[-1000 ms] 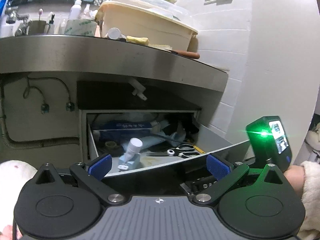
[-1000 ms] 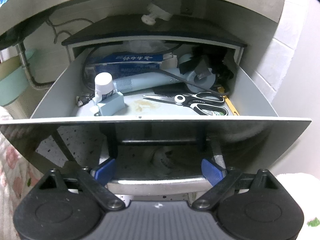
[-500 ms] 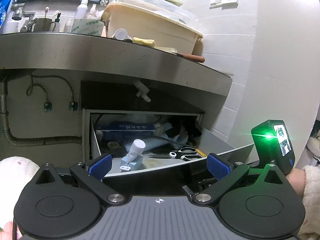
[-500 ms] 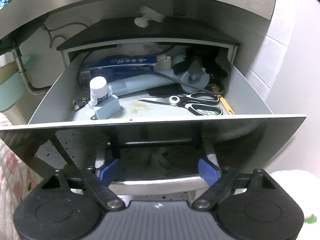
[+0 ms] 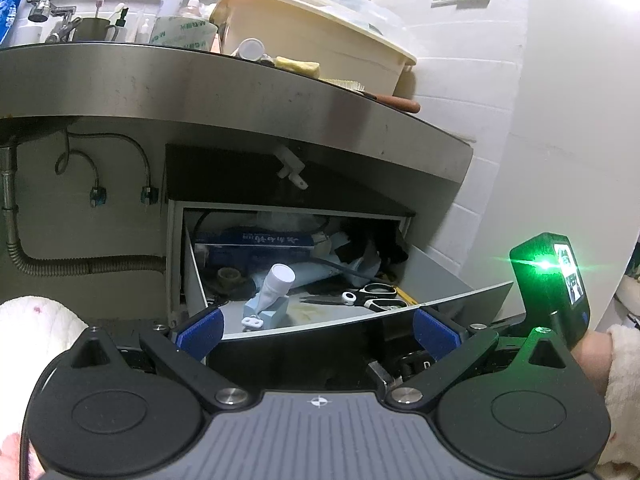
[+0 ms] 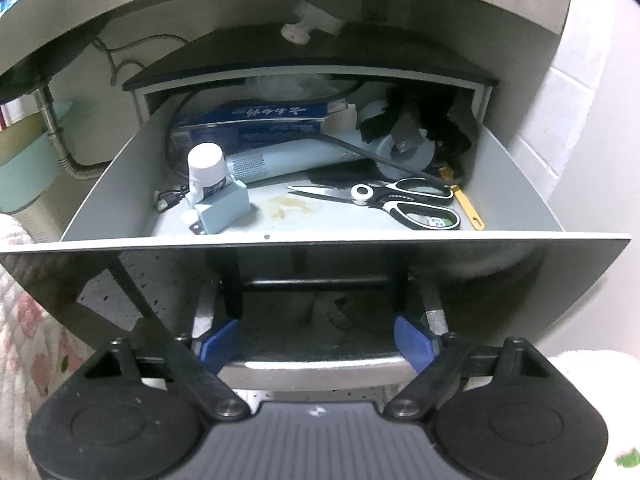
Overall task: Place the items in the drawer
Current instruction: 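Move the right tool to the drawer's white handle, then push the drawer handle inward with the right gripper to close the drawer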
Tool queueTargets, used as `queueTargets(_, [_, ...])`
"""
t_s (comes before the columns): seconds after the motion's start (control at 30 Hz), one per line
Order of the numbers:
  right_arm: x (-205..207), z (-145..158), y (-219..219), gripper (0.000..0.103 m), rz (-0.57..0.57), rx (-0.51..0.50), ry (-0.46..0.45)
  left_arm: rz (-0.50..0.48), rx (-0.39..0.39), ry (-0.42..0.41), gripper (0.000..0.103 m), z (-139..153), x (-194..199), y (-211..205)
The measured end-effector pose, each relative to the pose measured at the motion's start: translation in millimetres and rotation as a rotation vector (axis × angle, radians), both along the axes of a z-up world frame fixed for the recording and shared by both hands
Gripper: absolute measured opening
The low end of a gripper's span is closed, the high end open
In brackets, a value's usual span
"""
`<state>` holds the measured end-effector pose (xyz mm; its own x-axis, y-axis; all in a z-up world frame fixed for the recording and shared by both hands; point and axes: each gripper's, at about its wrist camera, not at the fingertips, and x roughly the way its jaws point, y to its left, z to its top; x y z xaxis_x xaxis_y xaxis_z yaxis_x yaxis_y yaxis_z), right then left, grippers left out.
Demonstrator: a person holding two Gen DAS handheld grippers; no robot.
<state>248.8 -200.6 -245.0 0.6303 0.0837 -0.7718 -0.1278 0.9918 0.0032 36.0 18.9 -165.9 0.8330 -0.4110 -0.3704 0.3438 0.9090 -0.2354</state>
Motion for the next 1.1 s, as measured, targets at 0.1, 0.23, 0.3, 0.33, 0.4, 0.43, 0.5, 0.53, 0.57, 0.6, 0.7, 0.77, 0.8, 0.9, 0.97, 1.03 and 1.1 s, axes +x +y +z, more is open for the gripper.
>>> queueTargets(0.1, [2.0, -0.5, -1.3, 0.085, 0.013, 0.007, 0.007, -0.003, 0.004, 0.001, 0.103, -0.4, 1.2, -1.5])
queueTargets(0.23, [3.6, -0.8, -0.5, 0.086, 0.022, 0.004, 0.008, -0.017, 0.004, 0.01, 0.103, -1.2, 2.3, -3.3])
queueTargets(0.3, [5.2, -1.0, -0.1, 0.087, 0.026, 0.003, 0.007, -0.026, 0.002, 0.013, 0.103, -1.6, 1.7, -3.4])
queueTargets(0.33, [6.6, -1.2, 0.2, 0.087, 0.026, 0.003, 0.004, -0.026, 0.004, 0.012, 0.103, -1.6, 1.6, -3.6])
queueTargets(0.4, [9.6, -2.0, 0.5, 0.087, 0.027, 0.004, -0.002, -0.022, 0.008, 0.012, 0.103, -1.8, 1.2, -4.0])
queueTargets(0.43, [11.8, -2.5, 0.9, 0.087, 0.026, 0.005, -0.005, -0.021, 0.008, 0.013, 0.103, -1.9, 1.1, -3.9])
queueTargets(0.5, [16.4, -3.2, 1.8, 0.087, 0.026, 0.005, -0.011, -0.017, 0.01, 0.014, 0.103, -2.1, 1.0, -3.8])
queueTargets(0.53, [19.2, -3.4, 2.2, 0.087, 0.027, 0.004, -0.012, -0.017, 0.013, 0.013, 0.103, -2.1, 0.7, -3.9])
queueTargets(0.57, [22.1, -3.5, 2.7, 0.087, 0.028, 0.003, -0.013, -0.016, 0.015, 0.011, 0.103, -1.9, 0.3, -4.0])
queueTargets(0.6, [24.9, -3.6, 3.3, 0.087, 0.03, 0.002, -0.014, -0.015, 0.017, 0.009, 0.103, -1.7, -0.1, -4.1])
queueTargets(0.7, [32.5, -3.4, 4.9, 0.087, 0.033, 0.0, -0.012, -0.01, 0.014, 0.009, 0.103, -2.0, 0.0, -3.4])
queueTargets(0.77, [36.5, -3.4, 5.5, 0.087, 0.034, -0.001, -0.011, -0.008, 0.01, 0.014, 0.103, -2.7, 0.7, -3.0])
queueTargets(0.8, [38.6, -3.3, 5.9, 0.087, 0.034, -0.001, -0.011, -0.008, 0.009, 0.017, 0.103, -3.0, 0.9, -3.0])
queueTargets(0.9, [45.0, -3.0, 7.4, 0.087, 0.035, -0.002, -0.01, -0.01, 0.004, 0.029, 0.103, -4.3, 2.6, -2.7])
queueTargets(0.97, [48.6, -3.1, 8.0, 0.088, 0.036, -0.002, -0.011, -0.013, -0.002, 0.03, 0.103, -4.4, 2.7, -2.3])
queueTargets(1.03, [51.9, -3.5, 8.1, 0.088, 0.037, -0.002, -0.011, -0.018, -0.003, 0.028, 0.103, -4.3, 2.4, -2.9])
queueTargets(1.1, [56.9, -3.8, 8.4, 0.088, 0.038, -0.002, -0.013, -0.024, -0.003, 0.028, 0.103, -4.2, 2.1, -3.8])
